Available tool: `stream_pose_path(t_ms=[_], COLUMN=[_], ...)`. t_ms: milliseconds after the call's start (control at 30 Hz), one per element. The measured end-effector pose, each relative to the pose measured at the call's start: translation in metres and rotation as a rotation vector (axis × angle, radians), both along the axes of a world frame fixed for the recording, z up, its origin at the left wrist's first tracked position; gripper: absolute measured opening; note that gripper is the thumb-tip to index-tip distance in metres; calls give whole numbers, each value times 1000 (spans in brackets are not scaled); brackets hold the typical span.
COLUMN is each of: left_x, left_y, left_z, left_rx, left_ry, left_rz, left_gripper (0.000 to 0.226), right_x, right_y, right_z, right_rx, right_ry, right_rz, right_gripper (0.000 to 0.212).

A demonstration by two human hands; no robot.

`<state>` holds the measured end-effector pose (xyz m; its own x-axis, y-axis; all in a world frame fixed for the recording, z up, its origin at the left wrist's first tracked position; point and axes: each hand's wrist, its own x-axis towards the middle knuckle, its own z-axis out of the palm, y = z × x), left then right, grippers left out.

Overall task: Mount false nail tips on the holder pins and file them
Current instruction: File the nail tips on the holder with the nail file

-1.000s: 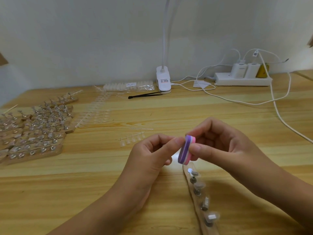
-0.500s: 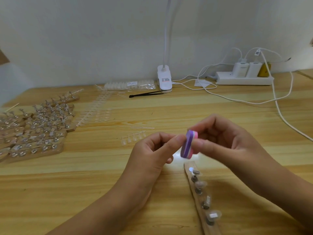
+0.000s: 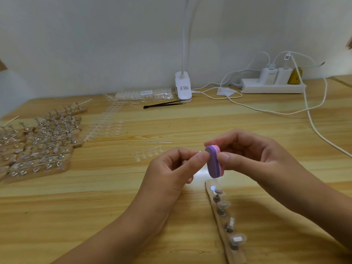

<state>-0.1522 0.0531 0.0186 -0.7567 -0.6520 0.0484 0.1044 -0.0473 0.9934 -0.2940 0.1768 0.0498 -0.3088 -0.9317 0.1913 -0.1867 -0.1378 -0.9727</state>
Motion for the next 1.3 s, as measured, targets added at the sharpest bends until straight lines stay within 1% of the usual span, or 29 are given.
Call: stream_pose_path(t_ms=[100, 167, 200, 267, 300, 367, 433, 467, 500, 533, 567, 633, 667, 700, 733, 800, 867, 900, 967, 1033, 1067, 1133, 1167, 1200, 1267, 1300], left_x=[1, 1, 0, 1, 1, 2, 1, 1, 0, -1, -2, -4, -4, -4, -3, -2, -1, 0, 1, 3, 3, 5, 7, 9, 13, 14], left_y=[-3, -5, -6, -7, -8, -12, -14, -15, -15, -16, -16, -16, -16, -16, -15, -12, -9, -7, -4, -4, -5, -11, -15, -20, -23, -23], left_z=[1, 2, 2, 3, 3, 3, 2, 2, 1, 1, 0, -1, -2, -2, -2, -1, 2, 4, 6, 8, 9, 12, 12, 13, 13, 13], left_rx=[19, 4, -17, -111, -176, -250, -209, -157, -96, -40, 4, 38, 29, 5, -30, -105, -165, -183, -204, -214, -220, -288, -373, -491, -726, -811], left_ry=[4, -15, -34, -96, -127, -158, -156, -139, -114, -87, -65, -47, -51, -64, -81, -108, -127, -129, -133, -162, -182, -240, -283, -330, -389, -390], left_rz=[12, 7, -2, -22, -31, -42, -49, -59, -72, -86, -102, -130, -135, -133, -130, -133, -151, -166, -188, -182, -176, -167, -165, -174, -251, -291], left_gripper=[31, 31, 32, 39, 42, 46, 48, 49, 49, 50, 51, 53, 56, 57, 57, 52, 47, 44, 37, 36, 38, 43, 43, 39, 26, 22], right_x=[1, 1, -1, -8, -13, -22, -28, -30, -30, -30, -27, -20, -17, -14, -11, -8, -8, -7, -6, -7, -9, -17, -22, -28, -36, -36], right_y=[0, 0, 0, 0, 0, -2, -4, -4, -4, -4, -3, -2, -1, -1, -1, -3, -4, -5, -6, -7, -7, -6, -5, -5, -6, -6], right_z=[-1, 0, 1, 2, 2, 0, -2, -4, -5, -7, -8, -11, -13, -15, -15, -16, -18, -18, -20, -20, -19, -15, -14, -14, -16, -17], right_rx=[69, 55, 40, 11, -5, -43, -56, -50, -39, -31, -27, -25, -33, -47, -61, -85, -114, -123, -139, -135, -116, -31, 26, 77, 149, 177], right_ry=[41, 35, 28, 24, -3, -149, -298, -313, -287, -212, -72, 291, 441, 527, 573, 682, 772, 786, 791, 767, 705, 450, 332, 269, 284, 313], right_rz=[57, 50, 33, -16, -37, -73, -108, -116, -112, -113, -119, -133, -134, -137, -141, -152, -158, -157, -151, -147, -143, -117, -88, -51, 25, 62], right_gripper=[16, 13, 11, 16, 18, 17, 20, 24, 24, 20, 16, 20, 23, 25, 22, 18, 26, 25, 19, 19, 17, 15, 16, 16, 12, 12])
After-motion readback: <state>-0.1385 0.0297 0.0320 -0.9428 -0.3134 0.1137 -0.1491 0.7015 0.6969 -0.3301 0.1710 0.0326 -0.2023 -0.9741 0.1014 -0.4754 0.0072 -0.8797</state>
